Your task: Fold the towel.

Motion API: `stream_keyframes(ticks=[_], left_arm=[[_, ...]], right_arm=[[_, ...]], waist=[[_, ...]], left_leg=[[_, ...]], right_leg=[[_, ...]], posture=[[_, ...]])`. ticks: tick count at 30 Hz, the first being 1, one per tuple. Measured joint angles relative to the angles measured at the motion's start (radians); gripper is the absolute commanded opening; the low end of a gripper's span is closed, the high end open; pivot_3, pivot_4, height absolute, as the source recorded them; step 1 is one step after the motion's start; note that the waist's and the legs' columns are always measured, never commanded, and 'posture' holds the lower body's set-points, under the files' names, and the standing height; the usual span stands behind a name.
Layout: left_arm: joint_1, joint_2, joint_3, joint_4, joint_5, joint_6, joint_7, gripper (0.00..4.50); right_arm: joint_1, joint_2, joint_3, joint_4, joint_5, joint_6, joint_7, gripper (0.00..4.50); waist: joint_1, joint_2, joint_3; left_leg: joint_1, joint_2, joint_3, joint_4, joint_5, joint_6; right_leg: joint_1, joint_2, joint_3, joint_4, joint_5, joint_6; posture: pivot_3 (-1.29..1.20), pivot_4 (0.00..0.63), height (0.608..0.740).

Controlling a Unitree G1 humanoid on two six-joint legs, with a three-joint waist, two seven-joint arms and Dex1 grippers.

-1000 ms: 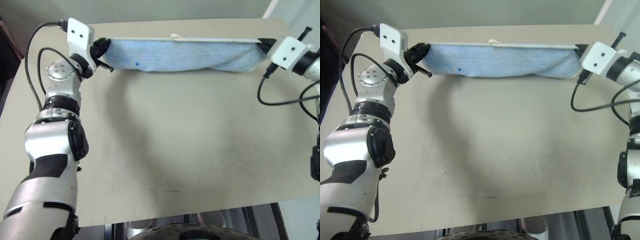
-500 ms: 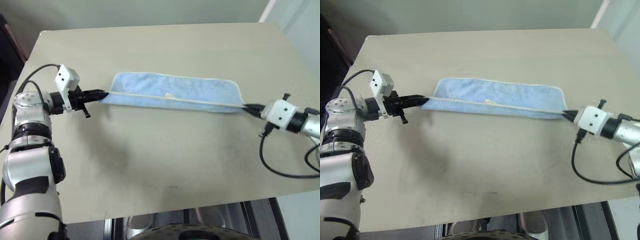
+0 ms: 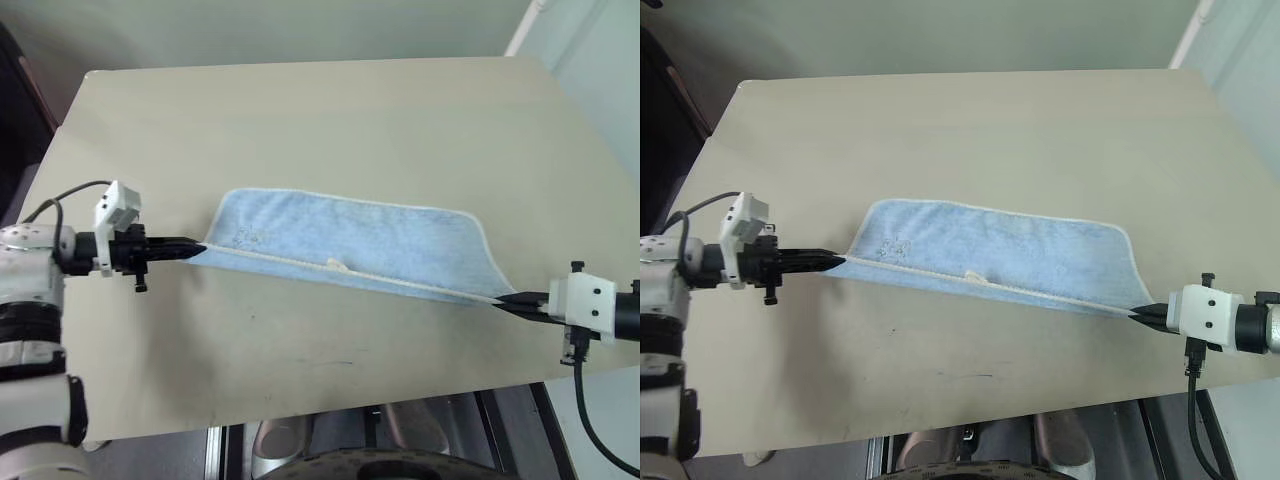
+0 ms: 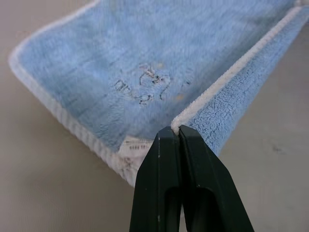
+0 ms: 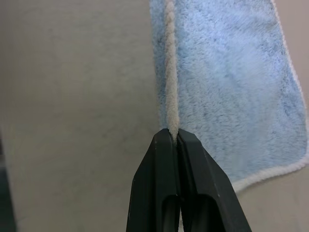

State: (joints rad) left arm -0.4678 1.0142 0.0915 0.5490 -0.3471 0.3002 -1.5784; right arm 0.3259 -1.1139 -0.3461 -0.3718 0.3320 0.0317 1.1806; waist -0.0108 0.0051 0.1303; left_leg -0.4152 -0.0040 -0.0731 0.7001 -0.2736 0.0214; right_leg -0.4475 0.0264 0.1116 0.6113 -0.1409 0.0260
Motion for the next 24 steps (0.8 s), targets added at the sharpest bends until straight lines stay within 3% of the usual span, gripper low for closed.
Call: stream_keyframes(ticks=[4,9,20,24], left_arm=[[0.081,0.092,-0.02,-0.103,-0.082,0.091,-0.001,0.05],[0.016,0.094,-0.031,-0.049,-0.09,0.081,0.013,0.05],[-0.309,-0.101,-0.089,0.39,0.046,-0.13,0.118,0.05],[-0.397,-0.162,-0.1,0.524,0.111,-0.223,0.172,0.05]], right_arm=[[0.003,-0.001,-0.003,-0.004,0.015,0.015,0.025,0.0],[-0.094,0.0,0.006,0.016,0.027,0.025,0.017,0.0],[-0.45,0.132,0.197,0.307,-0.017,0.016,-0.071,0.0],[-0.58,0.201,0.263,0.487,-0.088,-0.063,-0.129,0.0]], waist=[[-0.001,0.0,0.0],[0.003,0.0,0.0],[0.006,0.0,0.0],[0.006,0.0,0.0]], left_leg=[[-0.001,0.001,0.0,-0.001,-0.001,-0.002],[-0.002,0.001,-0.001,-0.001,-0.002,-0.003],[-0.002,0.001,-0.001,-0.001,-0.001,-0.002],[-0.003,0.001,-0.001,0.0,-0.001,-0.001]], right_leg=[[-0.003,0.001,0.0,0.0,-0.002,-0.002],[-0.004,0.002,0.0,0.001,-0.001,-0.004],[-0.004,0.002,0.0,0.0,0.001,-0.001],[-0.005,0.001,0.0,-0.001,0.008,0.01]], posture=[[0.0,0.15,0.74],[0.0,0.15,0.74],[0.0,0.15,0.74],[0.0,0.15,0.74]])
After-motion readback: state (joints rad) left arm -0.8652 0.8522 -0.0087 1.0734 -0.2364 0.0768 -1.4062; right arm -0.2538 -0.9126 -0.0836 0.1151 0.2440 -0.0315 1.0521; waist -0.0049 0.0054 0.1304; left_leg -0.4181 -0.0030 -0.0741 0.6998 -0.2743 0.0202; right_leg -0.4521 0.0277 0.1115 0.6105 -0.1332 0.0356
